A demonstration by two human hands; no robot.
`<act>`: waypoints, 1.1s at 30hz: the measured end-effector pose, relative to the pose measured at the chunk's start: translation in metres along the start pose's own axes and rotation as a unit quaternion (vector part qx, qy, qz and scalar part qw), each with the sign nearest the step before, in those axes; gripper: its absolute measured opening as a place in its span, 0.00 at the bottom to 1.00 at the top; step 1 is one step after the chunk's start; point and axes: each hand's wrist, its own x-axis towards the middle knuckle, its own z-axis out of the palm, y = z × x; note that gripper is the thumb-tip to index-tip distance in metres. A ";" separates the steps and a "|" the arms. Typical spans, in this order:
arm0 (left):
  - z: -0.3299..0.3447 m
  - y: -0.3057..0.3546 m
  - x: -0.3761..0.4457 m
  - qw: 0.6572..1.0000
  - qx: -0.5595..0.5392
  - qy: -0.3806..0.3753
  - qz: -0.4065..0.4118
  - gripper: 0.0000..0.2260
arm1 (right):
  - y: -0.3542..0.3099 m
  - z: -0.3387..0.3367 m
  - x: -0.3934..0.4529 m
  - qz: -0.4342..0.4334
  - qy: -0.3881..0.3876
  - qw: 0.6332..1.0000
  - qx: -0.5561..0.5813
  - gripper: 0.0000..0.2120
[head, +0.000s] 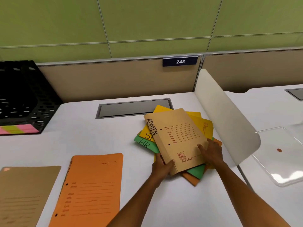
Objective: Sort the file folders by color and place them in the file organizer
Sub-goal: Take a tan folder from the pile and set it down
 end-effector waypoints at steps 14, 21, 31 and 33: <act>0.007 0.002 -0.001 0.996 -0.087 0.013 0.002 0.23 | 0.009 -0.005 0.001 0.062 0.000 0.998 0.015 0.31; -0.001 0.011 -0.026 0.993 -0.052 -0.022 0.100 0.20 | 0.011 0.001 -0.032 0.067 0.032 0.995 0.070 0.26; -0.046 -0.008 -0.092 0.983 -0.074 -0.070 0.155 0.20 | -0.016 -0.003 -0.120 0.077 0.080 0.978 0.176 0.18; -0.059 -0.015 -0.109 0.981 -0.078 -0.068 0.163 0.20 | -0.023 0.000 -0.141 0.078 0.088 0.974 0.193 0.18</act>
